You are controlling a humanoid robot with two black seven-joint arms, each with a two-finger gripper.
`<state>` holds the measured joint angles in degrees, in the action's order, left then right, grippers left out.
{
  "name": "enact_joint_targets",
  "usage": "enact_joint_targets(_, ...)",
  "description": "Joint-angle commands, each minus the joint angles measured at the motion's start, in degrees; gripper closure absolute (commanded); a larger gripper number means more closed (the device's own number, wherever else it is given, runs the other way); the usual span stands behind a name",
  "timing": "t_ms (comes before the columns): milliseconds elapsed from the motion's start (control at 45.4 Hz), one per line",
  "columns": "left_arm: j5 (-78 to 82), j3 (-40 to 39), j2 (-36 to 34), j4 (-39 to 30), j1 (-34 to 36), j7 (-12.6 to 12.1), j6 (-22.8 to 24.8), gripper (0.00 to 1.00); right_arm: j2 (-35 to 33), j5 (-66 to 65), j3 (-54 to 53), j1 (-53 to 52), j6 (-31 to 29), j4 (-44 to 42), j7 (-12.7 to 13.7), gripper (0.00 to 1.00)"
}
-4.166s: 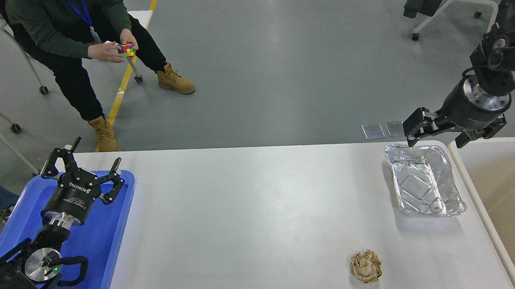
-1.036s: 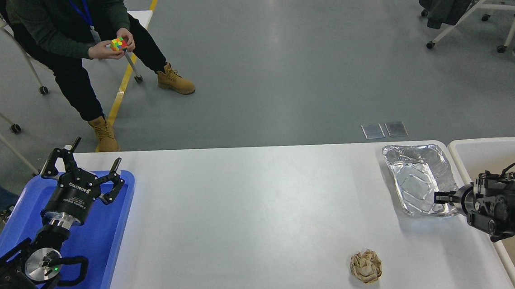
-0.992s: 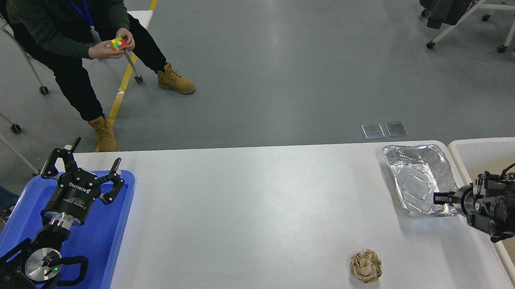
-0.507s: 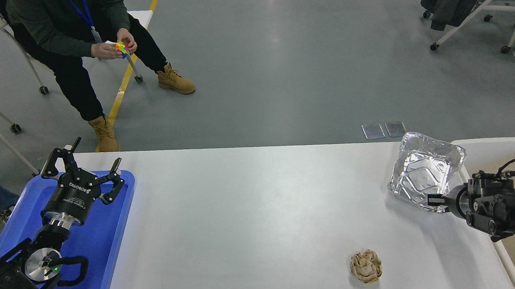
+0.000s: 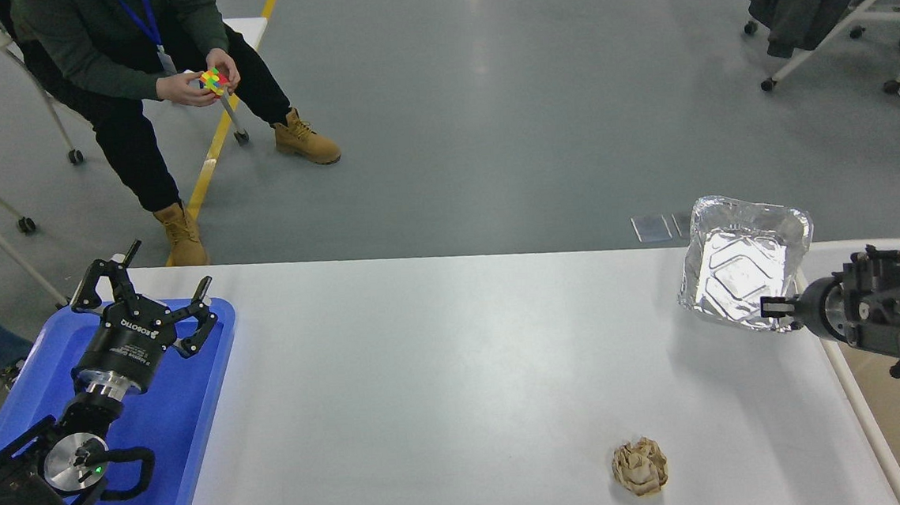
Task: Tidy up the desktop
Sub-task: 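Grasp the foil tray's edge with the right gripper and tilt it up, then lift the foil tray with the right gripper and carry it over the bin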
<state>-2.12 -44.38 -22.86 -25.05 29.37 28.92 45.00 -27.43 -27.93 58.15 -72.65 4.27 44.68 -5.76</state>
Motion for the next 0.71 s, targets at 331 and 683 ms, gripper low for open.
enact_joint_targets(331,0.01,-0.01,0.01,0.00,0.07,-0.01,0.00,0.01,-12.92,-4.59,12.42,-38.25,-16.73,27.13,0.05,1.00)
enact_joint_targets(683,0.01,-0.01,0.01,0.00,-0.01,-0.01,0.00,0.01,-12.92,-3.89,13.40,-51.88,-32.82,28.27,0.05,1.00)
